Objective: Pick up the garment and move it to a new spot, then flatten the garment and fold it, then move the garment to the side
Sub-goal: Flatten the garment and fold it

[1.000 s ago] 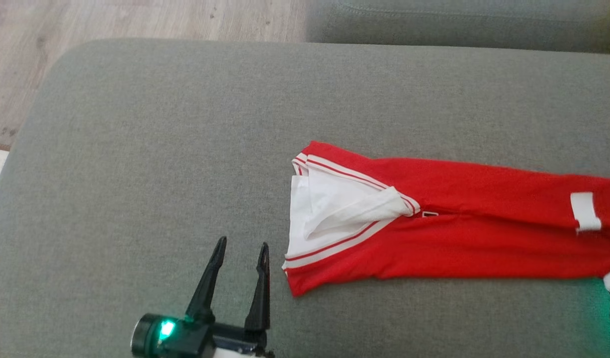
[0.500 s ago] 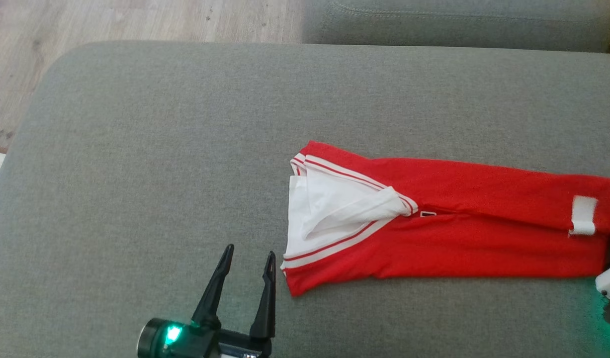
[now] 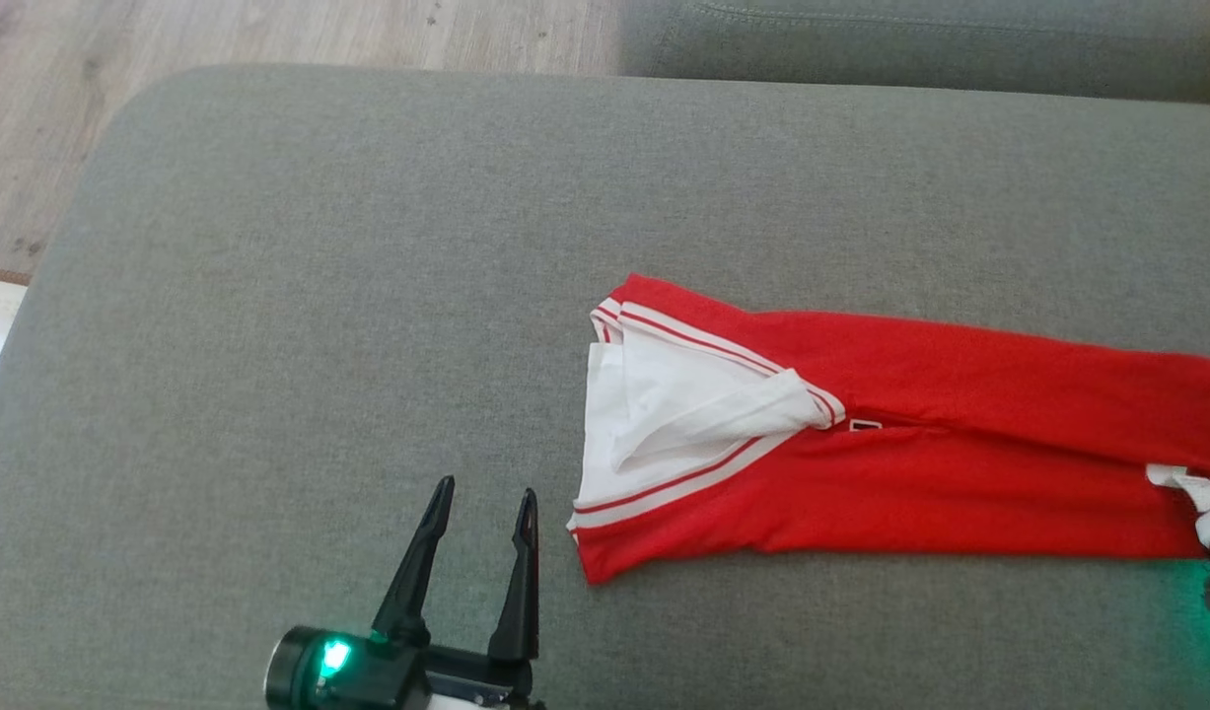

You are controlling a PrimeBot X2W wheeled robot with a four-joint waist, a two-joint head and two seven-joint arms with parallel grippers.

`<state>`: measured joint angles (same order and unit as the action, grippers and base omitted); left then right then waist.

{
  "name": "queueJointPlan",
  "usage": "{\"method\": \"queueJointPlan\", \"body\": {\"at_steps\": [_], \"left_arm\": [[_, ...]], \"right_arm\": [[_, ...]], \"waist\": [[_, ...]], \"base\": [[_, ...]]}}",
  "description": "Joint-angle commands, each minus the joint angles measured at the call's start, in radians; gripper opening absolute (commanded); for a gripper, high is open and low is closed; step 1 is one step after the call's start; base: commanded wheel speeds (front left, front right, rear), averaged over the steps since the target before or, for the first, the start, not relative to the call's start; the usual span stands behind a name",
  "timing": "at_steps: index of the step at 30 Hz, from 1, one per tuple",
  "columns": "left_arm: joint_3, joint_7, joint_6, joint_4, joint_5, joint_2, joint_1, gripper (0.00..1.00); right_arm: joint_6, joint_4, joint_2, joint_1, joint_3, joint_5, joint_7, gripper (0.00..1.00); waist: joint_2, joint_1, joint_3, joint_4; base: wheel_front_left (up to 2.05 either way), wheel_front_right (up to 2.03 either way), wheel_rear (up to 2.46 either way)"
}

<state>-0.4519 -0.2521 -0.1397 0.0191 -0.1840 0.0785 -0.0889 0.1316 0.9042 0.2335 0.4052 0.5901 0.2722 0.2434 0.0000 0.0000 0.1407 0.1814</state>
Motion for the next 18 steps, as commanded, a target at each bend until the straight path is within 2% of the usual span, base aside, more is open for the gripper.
{"method": "queueJointPlan", "body": {"at_steps": [1, 5, 10, 13, 18], "left_arm": [[0.037, -0.010, 0.005, -0.031, 0.002, -0.015, 0.023, 1.00], [0.045, -0.010, 0.005, -0.030, 0.001, -0.019, 0.016, 1.00], [0.059, -0.010, 0.009, -0.035, 0.006, -0.021, 0.012, 1.00], [0.067, -0.010, 0.012, -0.035, 0.011, -0.022, 0.008, 1.00], [0.076, -0.010, 0.017, -0.034, 0.017, -0.022, 0.003, 1.00]], "right_arm": [[-0.001, 0.000, -0.007, -0.009, -0.038, 0.022, 0.028, 0.00], [-0.001, -0.054, 0.009, -0.043, -0.084, 0.070, 0.011, 0.00], [-0.001, -0.133, 0.082, -0.065, -0.104, 0.096, -0.039, 0.00], [-0.001, -0.185, 0.110, -0.054, -0.101, 0.115, -0.033, 0.00], [-0.001, -0.333, 0.085, -0.055, -0.151, 0.190, 0.014, 0.00]], "waist": [[0.0000, 0.0000, -0.004, -0.002], [0.0000, 0.0000, -0.013, -0.014], [0.0000, 0.0000, -0.025, -0.038], [0.0000, 0.0000, -0.028, -0.049], [0.0000, 0.0000, -0.039, -0.061]], "base": [[0.00, 0.00, 0.00], [0.00, 0.00, 0.00], [0.00, 0.00, 0.00], [0.00, 0.00, 0.00], [0.00, 0.00, 0.00]]}}
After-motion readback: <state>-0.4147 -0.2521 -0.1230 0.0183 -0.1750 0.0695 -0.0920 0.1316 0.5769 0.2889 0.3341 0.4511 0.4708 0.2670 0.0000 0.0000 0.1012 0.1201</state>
